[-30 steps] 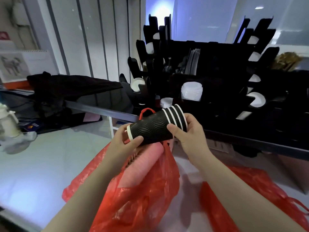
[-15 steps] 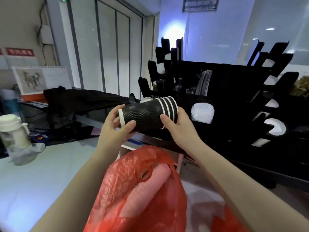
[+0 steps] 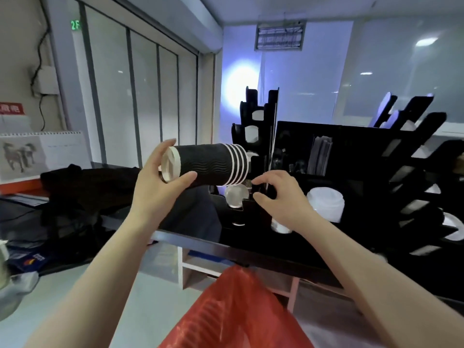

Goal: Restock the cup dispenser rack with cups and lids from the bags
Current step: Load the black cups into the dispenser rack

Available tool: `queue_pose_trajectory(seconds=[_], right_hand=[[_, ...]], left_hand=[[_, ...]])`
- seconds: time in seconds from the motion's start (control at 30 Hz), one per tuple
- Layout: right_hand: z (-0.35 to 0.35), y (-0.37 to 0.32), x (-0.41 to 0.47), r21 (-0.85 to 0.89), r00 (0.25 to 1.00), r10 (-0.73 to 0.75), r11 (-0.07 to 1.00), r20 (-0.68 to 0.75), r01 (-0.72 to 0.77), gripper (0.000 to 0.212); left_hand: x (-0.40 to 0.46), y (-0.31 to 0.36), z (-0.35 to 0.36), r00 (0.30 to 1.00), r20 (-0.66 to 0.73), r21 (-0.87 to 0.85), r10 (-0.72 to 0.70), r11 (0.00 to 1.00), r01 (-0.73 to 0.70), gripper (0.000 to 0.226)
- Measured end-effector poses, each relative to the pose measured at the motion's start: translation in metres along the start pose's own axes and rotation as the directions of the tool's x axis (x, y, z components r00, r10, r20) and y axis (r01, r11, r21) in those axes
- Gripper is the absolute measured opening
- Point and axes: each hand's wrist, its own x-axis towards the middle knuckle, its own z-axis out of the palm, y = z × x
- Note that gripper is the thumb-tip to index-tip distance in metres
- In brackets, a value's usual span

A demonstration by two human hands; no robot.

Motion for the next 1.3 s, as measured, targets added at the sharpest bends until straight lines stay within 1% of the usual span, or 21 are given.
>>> queue_pose_trajectory(seconds=[0.07, 0.1, 0.17, 0.23, 0.3, 0.33, 0.37, 0.43, 0.47, 0.53, 0.63, 0.73, 0.8, 0.9, 0.97, 1.03, 1.13, 1.2, 1.3], right_hand=[[0.002, 0.001, 0.011, 0.003, 0.992, -0.053, 0.999, 0.112, 0.053, 0.017], [0.003, 0.001, 0.016, 0.020, 0.986, -0.051, 0.999, 0.157, 0.048, 0.016], [0.004, 0.004, 0.022, 0.116, 0.977, 0.042, 0.991, 0.207, -0.067, 0.018], [0.006, 0.012, 0.026, 0.261, 0.969, 0.144, 0.945, 0.199, -0.194, 0.023], [0.008, 0.021, 0.028, 0.320, 0.961, 0.197, 0.913, 0.193, -0.252, 0.027], [0.008, 0.024, 0.028, 0.309, 0.956, 0.205, 0.914, 0.209, -0.263, 0.028], [0.007, 0.026, 0.029, 0.284, 0.950, 0.198, 0.921, 0.243, -0.265, 0.037], [0.007, 0.031, 0.032, 0.182, 0.926, 0.156, 0.956, 0.344, -0.229, 0.066], [0.008, 0.033, 0.034, 0.106, 0.913, 0.142, 0.975, 0.383, -0.196, 0.075], [0.010, 0.039, 0.037, -0.015, 0.899, 0.127, 0.991, 0.419, -0.133, 0.082], [0.014, 0.049, 0.039, -0.098, 0.904, 0.114, 0.992, 0.411, -0.081, 0.077], [0.014, 0.058, 0.039, -0.103, 0.904, 0.145, 0.988, 0.402, -0.112, 0.077], [0.016, 0.059, 0.039, -0.037, 0.905, 0.132, 0.991, 0.403, -0.128, 0.079], [0.022, 0.055, 0.036, 0.112, 0.913, 0.126, 0.977, 0.388, -0.183, 0.077], [0.025, 0.056, 0.034, 0.226, 0.916, 0.186, 0.934, 0.356, -0.277, 0.074], [0.030, 0.060, 0.030, 0.302, 0.900, 0.250, 0.881, 0.357, -0.365, 0.072], [0.041, 0.066, 0.028, 0.309, 0.863, 0.318, 0.839, 0.392, -0.449, 0.072], [0.045, 0.069, 0.028, 0.317, 0.842, 0.367, 0.806, 0.395, -0.500, 0.069], [0.044, 0.074, 0.028, 0.270, 0.846, 0.384, 0.827, 0.370, -0.493, 0.061]], left_hand=[[0.009, -0.003, 0.000, 0.999, 0.035, 0.049, 0.039, 0.998, -0.041, 0.066], [0.013, -0.004, 0.000, 0.997, 0.061, 0.065, 0.055, 0.996, -0.059, 0.067], [0.021, -0.007, 0.001, 0.991, 0.102, 0.087, 0.085, 0.992, -0.094, 0.069], [0.029, -0.007, 0.001, 0.987, 0.124, 0.104, 0.105, 0.988, -0.118, 0.070], [0.038, -0.006, 0.001, 0.984, 0.133, 0.106, 0.114, 0.986, -0.128, 0.071], [0.043, -0.004, 0.001, 0.984, 0.137, 0.099, 0.113, 0.987, -0.127, 0.071], [0.047, -0.002, 0.000, 0.983, 0.146, 0.095, 0.112, 0.987, -0.127, 0.071], [0.055, 0.003, -0.002, 0.973, 0.190, 0.111, 0.127, 0.982, -0.150, 0.070], [0.058, 0.006, -0.003, 0.966, 0.220, 0.129, 0.137, 0.977, -0.168, 0.069], [0.060, 0.010, -0.003, 0.951, 0.276, 0.163, 0.142, 0.968, -0.191, 0.069], [0.061, 0.010, -0.001, 0.936, 0.325, 0.192, 0.138, 0.959, -0.208, 0.070], [0.059, 0.010, 0.007, 0.925, 0.349, 0.224, 0.152, 0.945, -0.239, 0.068], [0.057, 0.010, 0.015, 0.909, 0.386, 0.249, 0.160, 0.931, -0.269, 0.069], [0.055, 0.008, 0.028, 0.888, 0.424, 0.295, 0.178, 0.900, -0.321, 0.071], [0.054, 0.005, 0.033, 0.891, 0.418, 0.323, 0.177, 0.888, -0.328, 0.071], [0.053, 0.001, 0.037, 0.880, 0.446, 0.350, 0.161, 0.874, -0.337, 0.071], [0.048, -0.006, 0.046, 0.845, 0.522, 0.428, 0.114, 0.822, -0.375, 0.074], [0.044, -0.011, 0.053, 0.840, 0.536, 0.476, 0.086, 0.791, -0.385, 0.076], [0.043, -0.019, 0.061, 0.830, 0.556, 0.505, 0.050, 0.772, -0.385, 0.077]])
